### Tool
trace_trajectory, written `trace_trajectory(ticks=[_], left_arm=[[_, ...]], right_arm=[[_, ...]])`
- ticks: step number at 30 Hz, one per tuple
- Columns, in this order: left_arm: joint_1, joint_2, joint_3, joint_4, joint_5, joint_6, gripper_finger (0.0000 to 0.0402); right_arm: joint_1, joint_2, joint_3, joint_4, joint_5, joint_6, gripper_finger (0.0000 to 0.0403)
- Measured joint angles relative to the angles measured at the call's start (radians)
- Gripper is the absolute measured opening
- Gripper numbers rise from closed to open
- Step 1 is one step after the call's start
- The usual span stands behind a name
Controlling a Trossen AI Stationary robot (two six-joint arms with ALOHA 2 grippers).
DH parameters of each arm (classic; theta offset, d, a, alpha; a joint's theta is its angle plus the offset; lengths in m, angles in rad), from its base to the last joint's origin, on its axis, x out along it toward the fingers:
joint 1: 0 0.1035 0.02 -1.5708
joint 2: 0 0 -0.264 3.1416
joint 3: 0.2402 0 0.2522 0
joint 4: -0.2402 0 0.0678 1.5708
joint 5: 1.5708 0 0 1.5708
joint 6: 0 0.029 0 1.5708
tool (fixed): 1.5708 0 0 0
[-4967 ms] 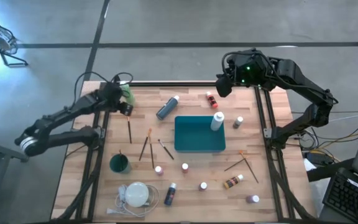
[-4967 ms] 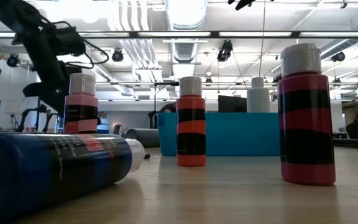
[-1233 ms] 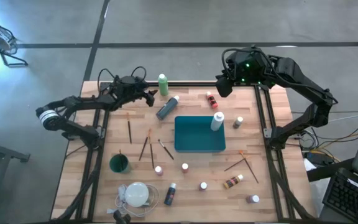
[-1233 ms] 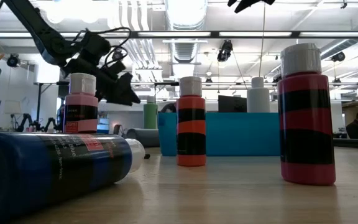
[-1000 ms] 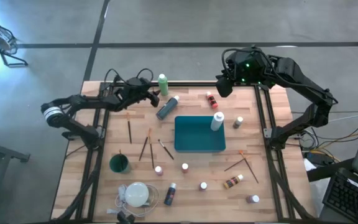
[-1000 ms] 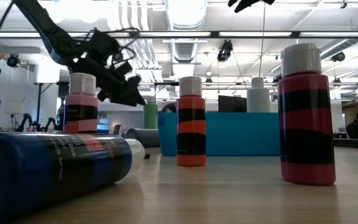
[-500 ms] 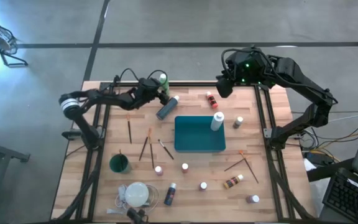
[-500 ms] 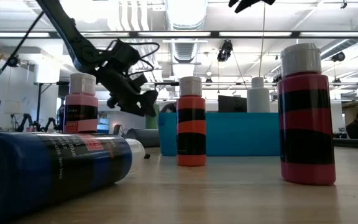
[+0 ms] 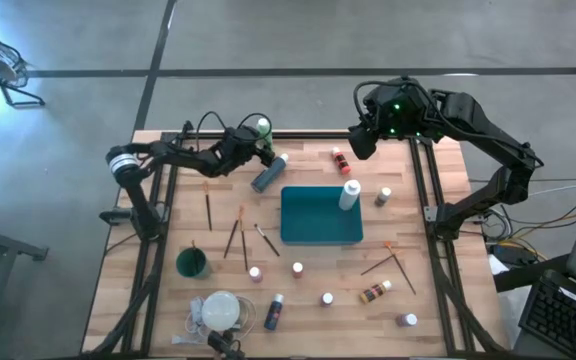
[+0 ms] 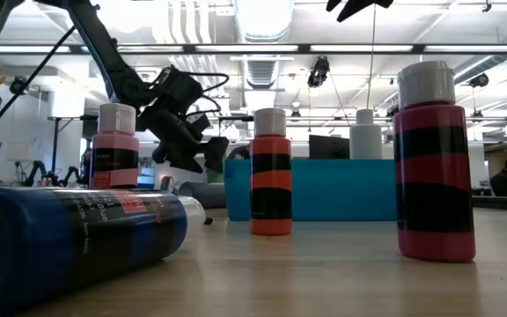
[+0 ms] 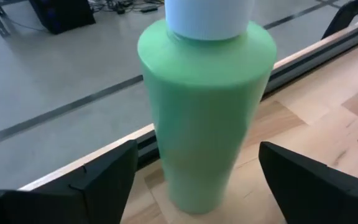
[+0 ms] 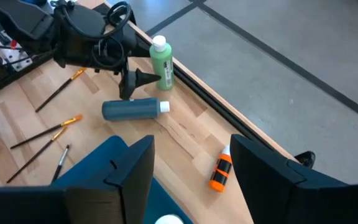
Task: Pick & Place Paint Supplies
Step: Put the green paint bottle into the blue bin
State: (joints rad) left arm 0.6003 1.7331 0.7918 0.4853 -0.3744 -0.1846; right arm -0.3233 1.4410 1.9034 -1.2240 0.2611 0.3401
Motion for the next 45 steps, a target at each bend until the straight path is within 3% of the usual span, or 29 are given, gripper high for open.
trace_trajectory(ticks=[6,11,17,30,34,42,45], left_arm=[[-0.011,0.001,0.019,0.013,0.016,-0.035,0.0347],[-0.035,0.03,0.08,0.017,-0.081,0.002,0.0344],[-0.04,0.083,0.149,-0.05,-0.128,-0.007,0.0342],[-0.04,0.129,0.153,-0.049,-0.145,-0.083,0.0339],[-0.04,0.133,0.153,-0.039,-0.16,-0.099,0.0306],[-0.039,0.133,0.153,-0.035,-0.145,-0.112,0.0189],[-0.039,0.133,0.153,-0.033,-0.121,-0.112,0.017]], right_arm=[[0.0,0.0,0.0,0.001,0.0,-0.004,0.0211],[0.0,0.0,0.0,0.002,0.001,-0.008,0.0205],[0.0,0.0,0.0,-0.001,-0.001,-0.008,0.0193],[0.0,0.0,0.0,-0.005,-0.005,-0.024,0.0198],[0.0,0.0,0.0,-0.005,-0.005,-0.026,0.0203],[0.0,0.0,0.0,-0.006,-0.008,-0.026,0.0189],[0.0,0.0,0.0,-0.006,-0.008,-0.026,0.0181]])
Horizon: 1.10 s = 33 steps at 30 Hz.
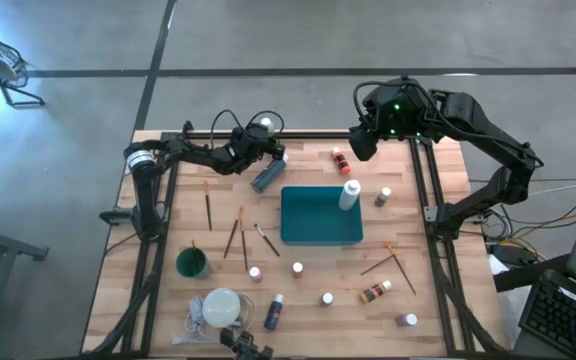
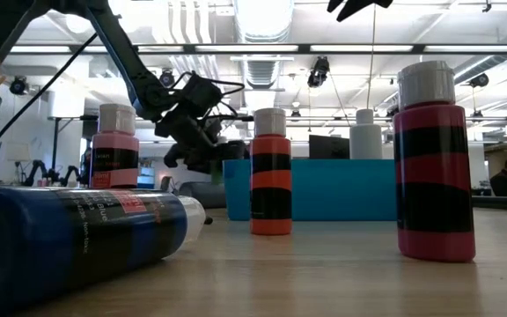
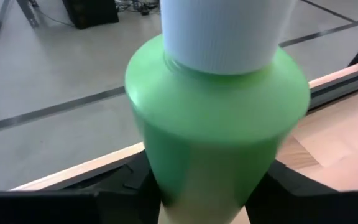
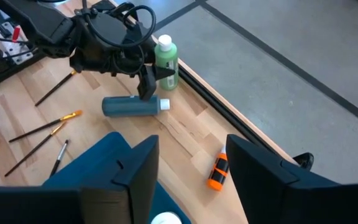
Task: Pick & Place Paint Supplies
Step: Put the green paint bottle into the blue bin
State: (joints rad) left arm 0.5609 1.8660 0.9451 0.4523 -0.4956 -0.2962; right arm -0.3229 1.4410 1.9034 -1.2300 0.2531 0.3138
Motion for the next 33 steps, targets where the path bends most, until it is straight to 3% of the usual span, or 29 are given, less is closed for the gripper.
trace_trajectory(ticks=[9,19,33], left_arm=[[-0.006,-0.003,0.0,-0.006,0.089,0.042,0.017],[-0.007,-0.004,0.001,0.007,0.33,0.13,0.017],[-0.008,-0.136,-0.003,-0.017,0.42,0.19,0.0169]], right_arm=[[0.0,0.0,0.0,0.0,0.0,-0.004,0.0173],[0.0,0.0,0.0,0.0,0.0,-0.009,0.0195],[0.0,0.002,0.0,0.001,0.001,-0.037,0.017]])
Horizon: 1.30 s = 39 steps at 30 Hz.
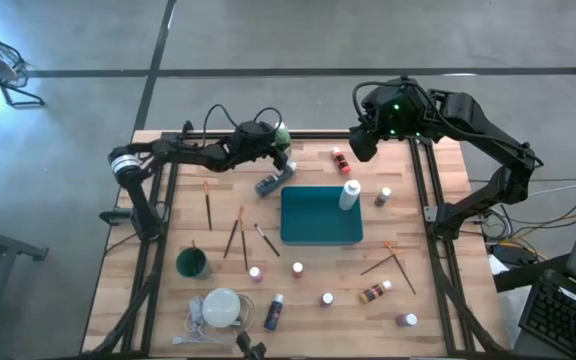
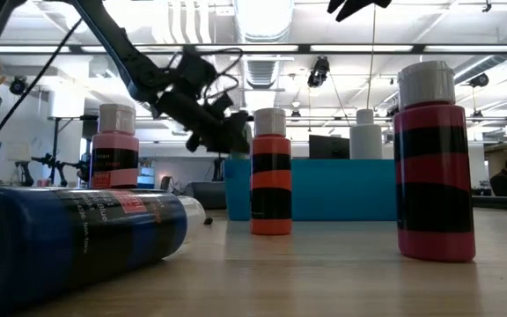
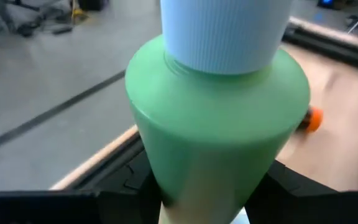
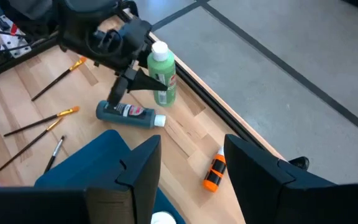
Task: Pick & Place Paint Supplies
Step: Put the green paint bottle into the blue bin
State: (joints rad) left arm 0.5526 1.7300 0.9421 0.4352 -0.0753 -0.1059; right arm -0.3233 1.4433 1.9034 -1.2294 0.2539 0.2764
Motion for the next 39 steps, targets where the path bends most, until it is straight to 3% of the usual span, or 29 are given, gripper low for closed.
trace_trajectory(ticks=[5,9,17,28,39], left_arm=[[0.0,-0.076,0.004,-0.066,0.127,-0.033,0.0169],[-0.01,-0.148,0.058,-0.219,0.247,-0.076,0.0169],[-0.074,-0.25,0.265,-0.583,0.488,-0.049,0.0168],[-0.187,-0.218,0.611,-0.998,0.508,0.067,0.0168],[-0.238,-0.189,0.663,-1.042,0.507,0.061,0.0167]], right_arm=[[0.0,0.0,0.0,0.006,-0.035,0.0,0.0173],[0.001,0.0,0.0,0.033,-0.102,-0.015,0.0182],[0.004,0.0,0.0,0.116,-0.282,-0.045,0.0192],[0.019,0.004,0.0,0.242,-0.414,-0.011,0.0187],[0.07,0.067,0.002,0.313,-0.422,-0.044,0.0255]])
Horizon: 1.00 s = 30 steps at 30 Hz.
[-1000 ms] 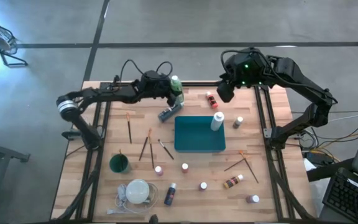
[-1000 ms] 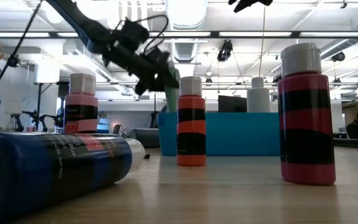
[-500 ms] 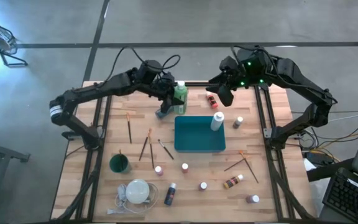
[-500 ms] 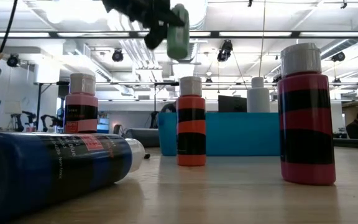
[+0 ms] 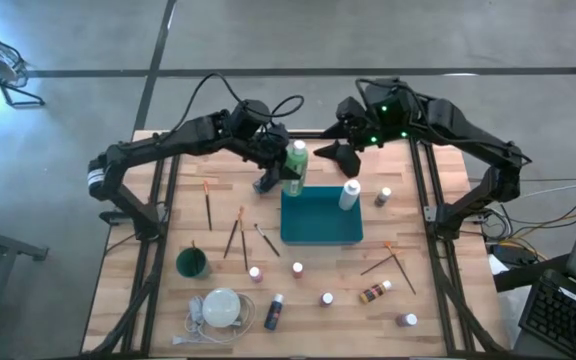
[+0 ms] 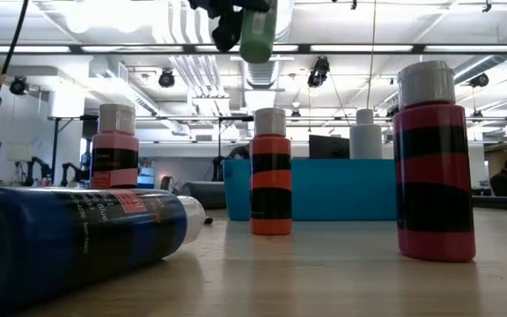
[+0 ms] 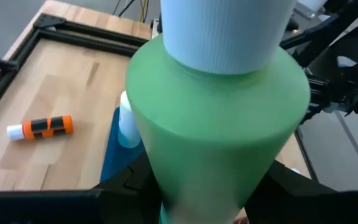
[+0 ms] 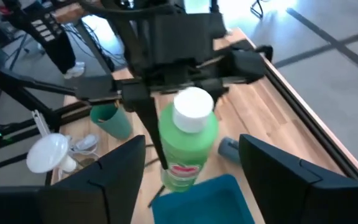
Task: Pick & Place Paint Supplies
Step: Put the green paint bottle into the blue bin
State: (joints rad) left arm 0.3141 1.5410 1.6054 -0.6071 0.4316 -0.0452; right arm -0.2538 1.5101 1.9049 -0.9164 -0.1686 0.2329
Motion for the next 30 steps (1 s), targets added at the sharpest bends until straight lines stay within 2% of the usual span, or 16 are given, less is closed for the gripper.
trace_trajectory(ticks=[9,16,24,30], left_arm=[[-0.014,0.0,-0.002,0.003,0.001,-0.001,0.0167],[-0.028,0.0,-0.002,0.001,0.002,0.0,0.0167],[-0.028,-0.001,-0.002,0.004,0.002,0.0,0.0167],[-0.031,-0.001,-0.002,0.007,0.001,0.0,0.0167]], right_arm=[[0.016,0.052,0.0,0.045,-0.034,0.003,0.027],[0.025,0.094,0.002,0.127,-0.035,-0.009,0.0246],[0.027,0.096,0.002,0.112,-0.04,-0.001,0.0218],[0.027,0.118,0.002,0.106,-0.041,0.0,0.0216]])
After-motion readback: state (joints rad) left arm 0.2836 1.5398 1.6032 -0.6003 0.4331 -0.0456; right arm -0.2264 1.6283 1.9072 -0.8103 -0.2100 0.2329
